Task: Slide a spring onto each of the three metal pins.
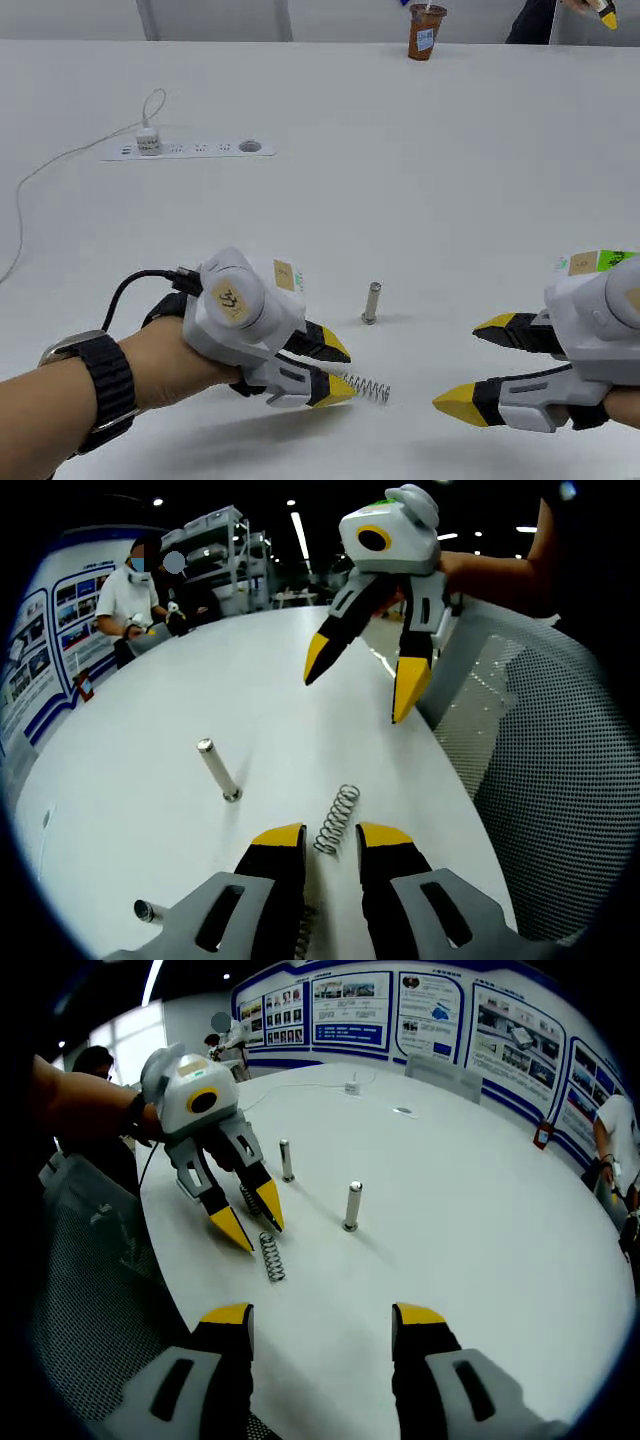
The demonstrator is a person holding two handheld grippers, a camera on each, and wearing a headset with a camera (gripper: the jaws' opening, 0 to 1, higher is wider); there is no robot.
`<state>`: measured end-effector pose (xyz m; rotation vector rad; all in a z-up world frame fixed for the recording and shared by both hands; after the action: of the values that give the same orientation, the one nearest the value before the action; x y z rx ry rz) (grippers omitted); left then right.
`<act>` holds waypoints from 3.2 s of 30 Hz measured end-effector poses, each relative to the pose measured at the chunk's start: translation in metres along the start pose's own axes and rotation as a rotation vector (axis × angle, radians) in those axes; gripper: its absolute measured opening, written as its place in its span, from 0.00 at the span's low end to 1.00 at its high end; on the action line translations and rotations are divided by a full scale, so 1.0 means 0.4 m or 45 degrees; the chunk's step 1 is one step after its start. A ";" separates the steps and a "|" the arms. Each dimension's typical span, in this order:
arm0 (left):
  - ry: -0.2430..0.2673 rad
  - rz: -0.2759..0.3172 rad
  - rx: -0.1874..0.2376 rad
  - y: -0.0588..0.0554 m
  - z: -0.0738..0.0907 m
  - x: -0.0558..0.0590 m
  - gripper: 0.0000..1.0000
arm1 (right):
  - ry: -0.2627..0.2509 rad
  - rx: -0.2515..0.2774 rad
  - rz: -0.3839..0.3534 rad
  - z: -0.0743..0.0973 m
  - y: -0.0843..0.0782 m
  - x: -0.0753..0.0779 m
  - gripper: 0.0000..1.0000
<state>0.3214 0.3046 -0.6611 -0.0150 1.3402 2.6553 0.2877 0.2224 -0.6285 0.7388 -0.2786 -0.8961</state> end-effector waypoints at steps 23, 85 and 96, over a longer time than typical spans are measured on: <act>0.026 -0.058 -0.062 -0.028 -0.001 0.010 0.11 | 0.025 0.005 0.031 0.001 0.016 -0.012 0.55; 0.106 -0.014 0.179 0.079 0.107 0.069 0.10 | 0.351 0.054 0.334 -0.041 0.134 -0.177 0.12; 0.116 0.000 0.187 0.081 0.108 0.067 0.10 | 0.362 0.051 0.352 -0.040 0.157 -0.188 0.13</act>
<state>0.2929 0.3242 -0.6118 -0.1187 1.5602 2.5769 0.2883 0.3146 -0.5912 0.8312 -0.1418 -0.5175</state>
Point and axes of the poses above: the centre of the closed fingertips' face, and the gripper's own axes: z roughly backward along the fingers, x roughly to its right, y roughly out of its top, the point moved 1 cm from there along z, roughly backward along the fingers, and after that the axes turned 7 degrees about y, right-handed, at the moved point
